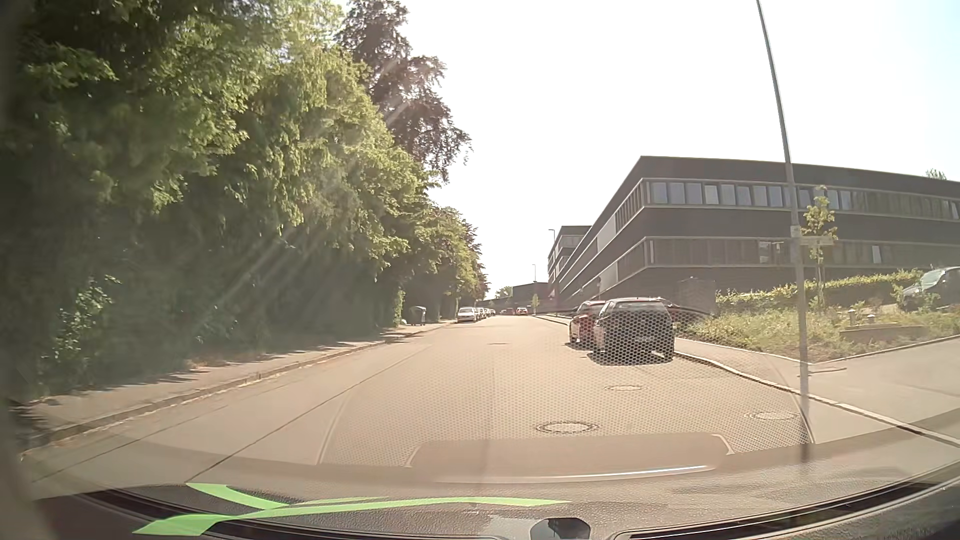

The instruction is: Follow the waypoints while adhering to traffic rules and regulations

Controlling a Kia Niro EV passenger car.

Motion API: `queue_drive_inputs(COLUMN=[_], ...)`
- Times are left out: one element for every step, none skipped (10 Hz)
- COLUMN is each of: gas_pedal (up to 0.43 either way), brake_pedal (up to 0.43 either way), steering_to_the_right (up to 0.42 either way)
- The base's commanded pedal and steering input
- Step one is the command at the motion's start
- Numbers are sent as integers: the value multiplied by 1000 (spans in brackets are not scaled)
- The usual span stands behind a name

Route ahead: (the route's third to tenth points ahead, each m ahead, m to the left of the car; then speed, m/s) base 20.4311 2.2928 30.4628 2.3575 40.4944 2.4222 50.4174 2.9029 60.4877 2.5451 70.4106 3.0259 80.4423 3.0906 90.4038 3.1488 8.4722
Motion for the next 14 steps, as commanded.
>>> queue_drive_inputs(gas_pedal=[197,197,197,197,197,197,197,197,197,197,197,197,197,197], brake_pedal=[0,0,0,0,0,0,0,0,0,0,0,0,0,0], steering_to_the_right=[-6,-6,-6,-6,-6,-6,-6,-6,-6,-6,-6,-6,-6,-5])
